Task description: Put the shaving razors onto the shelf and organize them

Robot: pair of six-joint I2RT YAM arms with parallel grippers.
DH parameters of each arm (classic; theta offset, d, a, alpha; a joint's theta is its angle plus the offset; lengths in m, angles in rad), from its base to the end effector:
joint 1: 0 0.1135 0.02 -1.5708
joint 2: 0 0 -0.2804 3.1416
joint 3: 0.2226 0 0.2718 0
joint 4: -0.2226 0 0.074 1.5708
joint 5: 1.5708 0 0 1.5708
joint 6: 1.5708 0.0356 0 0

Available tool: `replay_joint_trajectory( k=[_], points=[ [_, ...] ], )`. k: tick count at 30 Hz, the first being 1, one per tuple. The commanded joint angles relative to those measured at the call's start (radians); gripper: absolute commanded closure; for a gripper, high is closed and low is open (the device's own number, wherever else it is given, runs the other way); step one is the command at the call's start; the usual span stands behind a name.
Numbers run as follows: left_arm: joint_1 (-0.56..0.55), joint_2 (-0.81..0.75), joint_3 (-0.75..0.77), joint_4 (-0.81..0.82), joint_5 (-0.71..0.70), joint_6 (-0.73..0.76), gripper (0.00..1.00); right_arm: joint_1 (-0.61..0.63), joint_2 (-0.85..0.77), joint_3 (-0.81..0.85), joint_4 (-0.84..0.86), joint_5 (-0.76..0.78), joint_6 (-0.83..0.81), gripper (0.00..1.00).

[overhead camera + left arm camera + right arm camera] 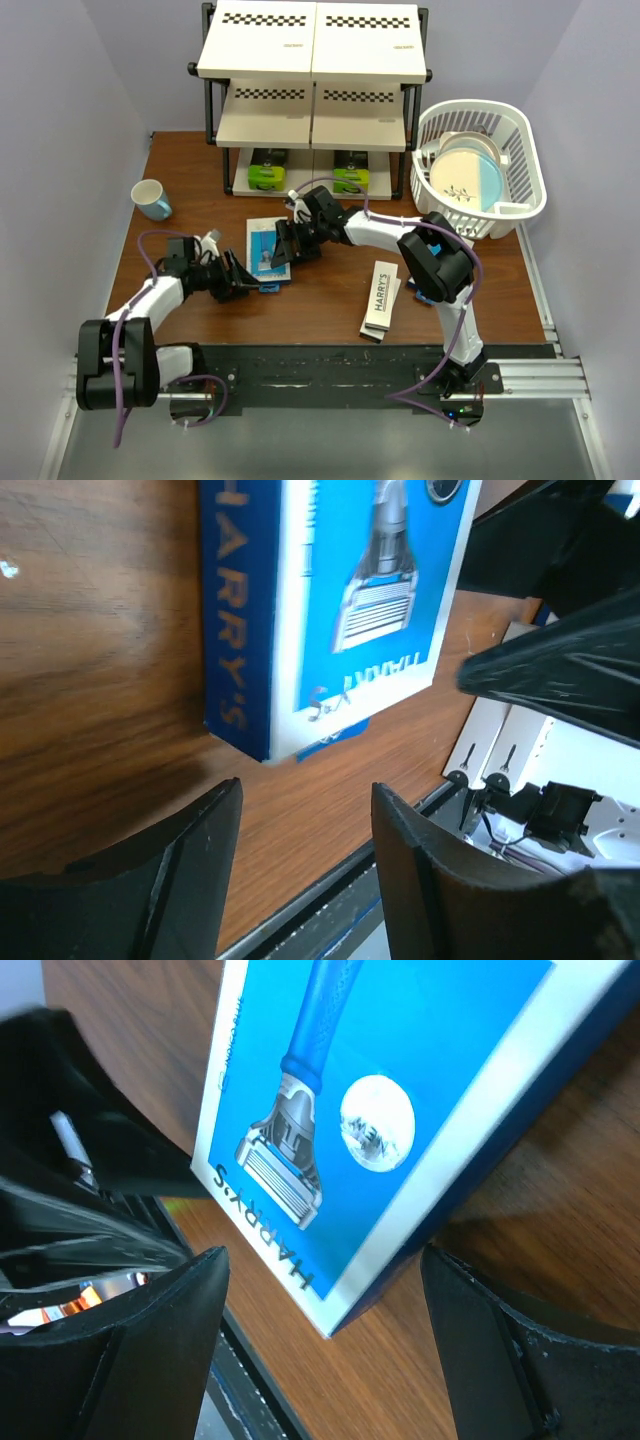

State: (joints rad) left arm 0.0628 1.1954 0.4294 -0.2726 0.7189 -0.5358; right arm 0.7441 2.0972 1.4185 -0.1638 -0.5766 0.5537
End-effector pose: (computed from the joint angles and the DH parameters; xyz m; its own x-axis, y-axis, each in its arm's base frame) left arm 0.2021 -0.0108 0.1470 -0.8856 -0.4406 -0.1466 -0.1929 0.6362 -0.7470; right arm 0.3356 0.3353 0.1587 -0.9060 -0.2349 -0.3522 -0.4213 0.5814 0.6961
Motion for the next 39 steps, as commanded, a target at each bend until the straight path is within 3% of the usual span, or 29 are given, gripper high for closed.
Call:
replay_joint_trajectory(
  k=[1, 20, 31, 34, 39],
  points=[
    [-0.009, 0.041, -0.052, 0.183, 0.057, -0.024, 0.42, -0.003, -0.019, 0.008, 0.037, -0.014, 0.022, 0.19],
    [-0.055, 0.24, -0.161, 0.601, 0.123, -0.259, 0.48, 0.011, 0.006, -0.009, 0.081, -0.061, 0.08, 0.21],
    [-0.054, 0.262, -0.167, 0.67, 0.094, -0.319, 0.54, 0.032, 0.035, 0.002, 0.096, -0.094, 0.089, 0.25],
    [-0.055, 0.256, -0.176, 0.691, 0.083, -0.317, 0.59, 0.032, 0.043, 0.003, 0.093, -0.089, 0.089, 0.24],
    [-0.055, 0.26, -0.181, 0.748, 0.102, -0.317, 0.8, 0.028, 0.017, 0.007, 0.067, -0.066, 0.054, 0.23]
  ],
)
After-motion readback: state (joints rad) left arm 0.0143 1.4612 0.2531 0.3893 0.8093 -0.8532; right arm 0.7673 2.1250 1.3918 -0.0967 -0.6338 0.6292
